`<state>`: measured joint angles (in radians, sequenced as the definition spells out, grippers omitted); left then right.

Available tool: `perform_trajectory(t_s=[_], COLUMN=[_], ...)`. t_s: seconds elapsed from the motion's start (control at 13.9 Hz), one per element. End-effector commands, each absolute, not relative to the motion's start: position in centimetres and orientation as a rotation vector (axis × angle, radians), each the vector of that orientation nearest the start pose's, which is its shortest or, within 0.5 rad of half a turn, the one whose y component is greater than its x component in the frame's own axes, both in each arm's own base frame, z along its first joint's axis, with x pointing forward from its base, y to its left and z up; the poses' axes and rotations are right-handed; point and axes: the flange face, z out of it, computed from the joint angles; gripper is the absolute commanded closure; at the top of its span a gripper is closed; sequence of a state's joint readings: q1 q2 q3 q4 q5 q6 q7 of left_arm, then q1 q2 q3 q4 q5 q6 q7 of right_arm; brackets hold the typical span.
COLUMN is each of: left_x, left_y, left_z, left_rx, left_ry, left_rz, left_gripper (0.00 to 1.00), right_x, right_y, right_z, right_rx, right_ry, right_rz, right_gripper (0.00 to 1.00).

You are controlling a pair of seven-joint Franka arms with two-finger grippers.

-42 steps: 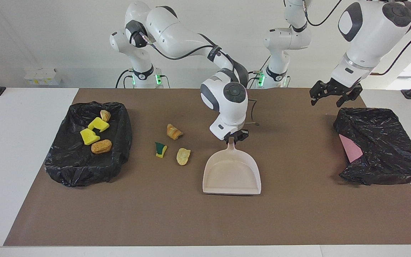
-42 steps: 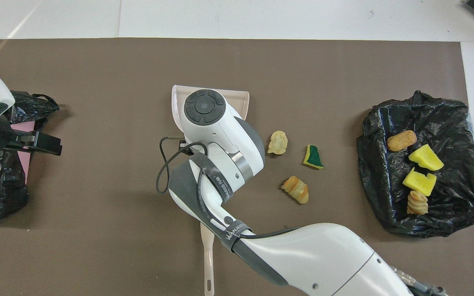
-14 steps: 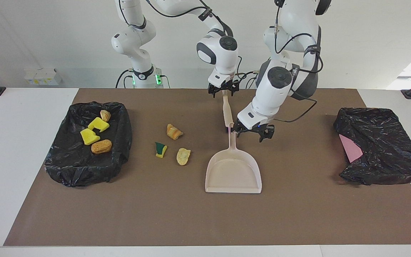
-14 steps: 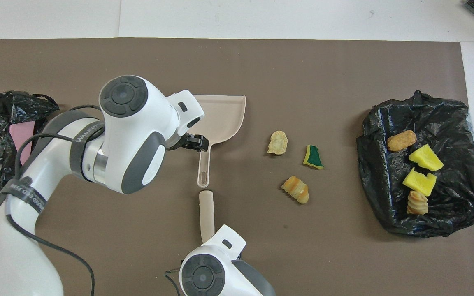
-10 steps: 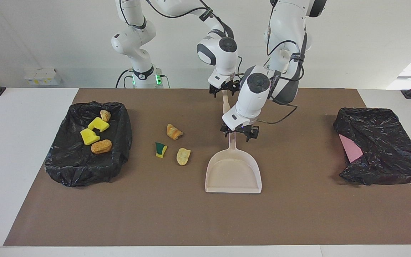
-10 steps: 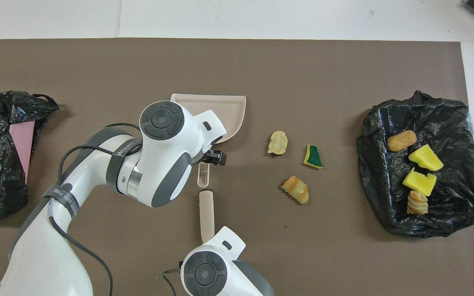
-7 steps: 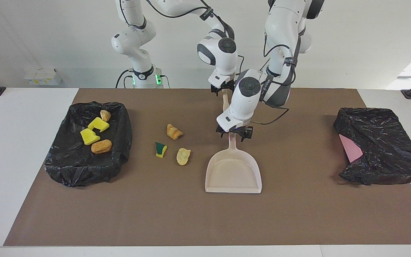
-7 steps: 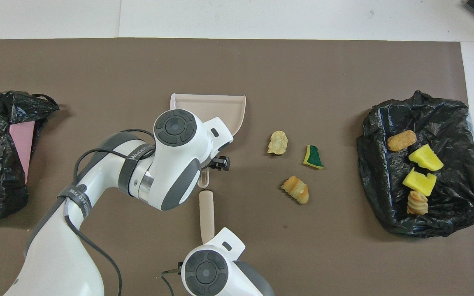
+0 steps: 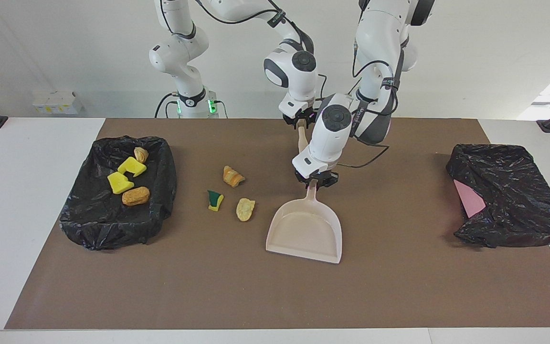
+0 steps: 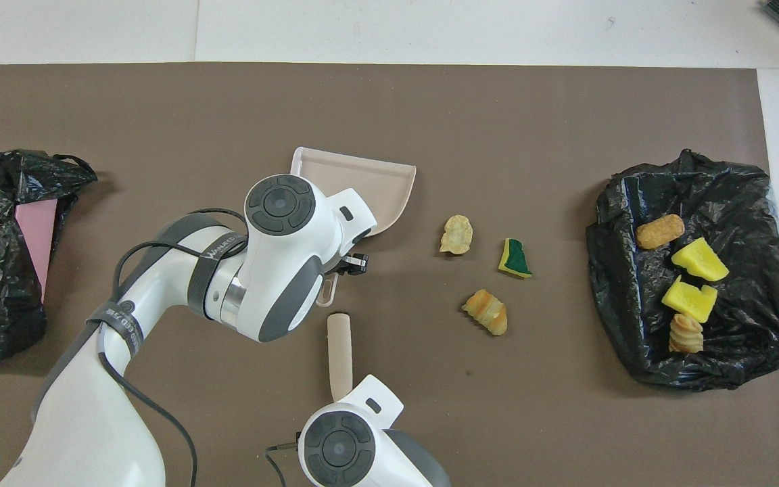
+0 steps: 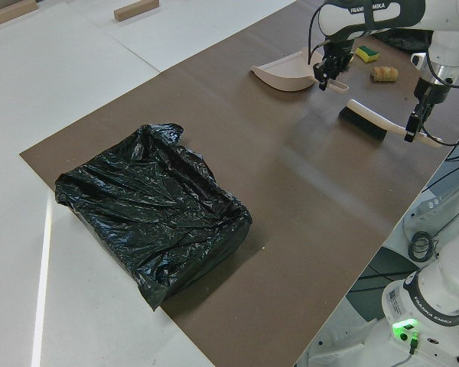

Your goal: Sweep and dump trash in bin

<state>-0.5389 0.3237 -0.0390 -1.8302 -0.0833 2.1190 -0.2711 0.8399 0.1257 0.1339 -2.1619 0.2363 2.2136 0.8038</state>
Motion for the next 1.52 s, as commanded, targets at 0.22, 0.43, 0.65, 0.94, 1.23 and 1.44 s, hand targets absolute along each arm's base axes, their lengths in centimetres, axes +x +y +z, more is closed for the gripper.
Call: perform_trajectory(t_s=[0.22, 0.43, 0.65, 0.94, 1.23, 1.44], left_x=[56.6, 58.1, 59.4, 61.2, 61.4, 59.8], left_y=[-29.1, -25.8, -23.6, -21.8, -20.1, -20.0], left_z=[42.0, 44.8, 45.5, 45.5, 44.6, 43.4], left_rx=[-3.152, -3.081, -3.011, -2.777, -2.432, -2.264], left_ry=[0.527, 0.734, 0.961, 1.503, 1.964, 2.128], left_rz=[0.139, 0.194, 0.209, 0.111, 0.135, 0.140], left_gripper=[1.00, 1.00, 1.00, 1.00, 1.00, 1.00], right_x=[29.4, 29.3, 30.4, 32.0, 33.3, 35.3], right_y=[45.0, 44.8, 42.7, 37.1, 31.4, 27.2], right_z=[33.3, 34.2, 36.7, 40.7, 42.9, 41.6], right_rx=[-3.063, -3.069, -3.089, -3.163, -3.267, -3.299], right_ry=[-0.003, 0.002, 0.033, 0.118, 0.194, 0.363], right_rz=[0.362, 0.360, 0.357, 0.349, 0.374, 0.458], right_gripper=[1.00, 1.00, 1.00, 1.00, 1.00, 1.00])
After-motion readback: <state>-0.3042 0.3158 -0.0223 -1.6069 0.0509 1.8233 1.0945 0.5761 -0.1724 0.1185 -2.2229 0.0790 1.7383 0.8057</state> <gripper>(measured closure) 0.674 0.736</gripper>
